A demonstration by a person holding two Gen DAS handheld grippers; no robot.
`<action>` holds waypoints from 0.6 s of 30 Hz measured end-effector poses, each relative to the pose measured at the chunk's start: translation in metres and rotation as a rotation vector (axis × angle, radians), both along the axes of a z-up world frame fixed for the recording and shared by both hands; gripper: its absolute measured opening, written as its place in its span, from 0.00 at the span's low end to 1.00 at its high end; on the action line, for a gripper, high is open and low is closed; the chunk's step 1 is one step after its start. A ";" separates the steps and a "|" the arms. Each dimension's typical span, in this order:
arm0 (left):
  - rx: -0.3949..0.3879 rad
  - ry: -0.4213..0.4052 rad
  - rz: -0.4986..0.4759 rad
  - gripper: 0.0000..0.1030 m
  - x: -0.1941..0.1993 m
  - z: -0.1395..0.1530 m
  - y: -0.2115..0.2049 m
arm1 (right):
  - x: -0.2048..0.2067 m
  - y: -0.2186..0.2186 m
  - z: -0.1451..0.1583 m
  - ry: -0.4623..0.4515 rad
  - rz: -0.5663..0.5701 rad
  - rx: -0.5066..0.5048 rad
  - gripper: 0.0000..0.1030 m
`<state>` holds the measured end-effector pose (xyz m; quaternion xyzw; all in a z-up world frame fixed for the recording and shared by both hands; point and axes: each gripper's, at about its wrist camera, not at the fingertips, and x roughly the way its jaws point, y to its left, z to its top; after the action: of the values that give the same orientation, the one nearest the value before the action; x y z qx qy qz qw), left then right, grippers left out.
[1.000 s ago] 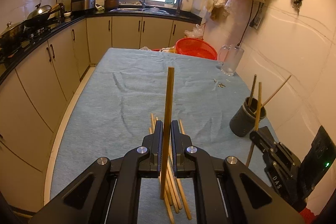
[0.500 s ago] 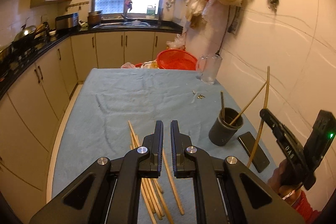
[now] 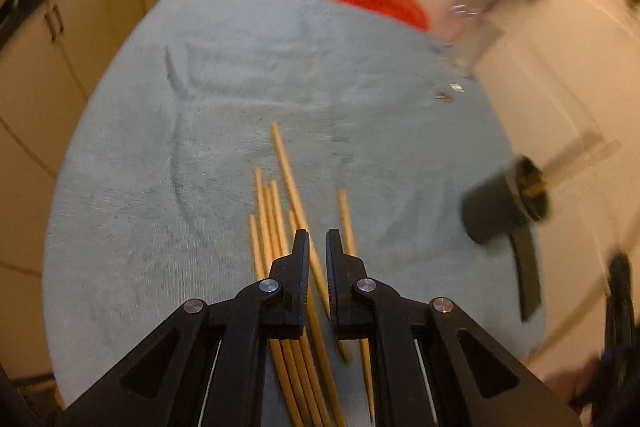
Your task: Organize utensils
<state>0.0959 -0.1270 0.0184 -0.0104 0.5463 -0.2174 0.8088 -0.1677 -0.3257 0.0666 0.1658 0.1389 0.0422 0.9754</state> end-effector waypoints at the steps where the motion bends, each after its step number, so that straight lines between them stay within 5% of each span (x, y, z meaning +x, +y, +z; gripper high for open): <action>1: 0.005 0.015 -0.003 0.09 0.007 -0.006 -0.003 | 0.000 0.001 -0.001 0.001 0.002 -0.003 0.08; 10: 0.082 0.109 0.030 0.11 0.052 -0.046 -0.034 | 0.007 -0.002 -0.008 0.024 0.017 0.005 0.08; 18: 0.160 0.094 0.053 0.20 0.061 -0.059 -0.039 | 0.008 -0.009 -0.009 0.025 0.013 0.016 0.08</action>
<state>0.1571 -0.1656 -0.0403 0.0298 0.5988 -0.1508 0.7860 -0.1598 -0.3350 0.0577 0.1730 0.1518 0.0477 0.9720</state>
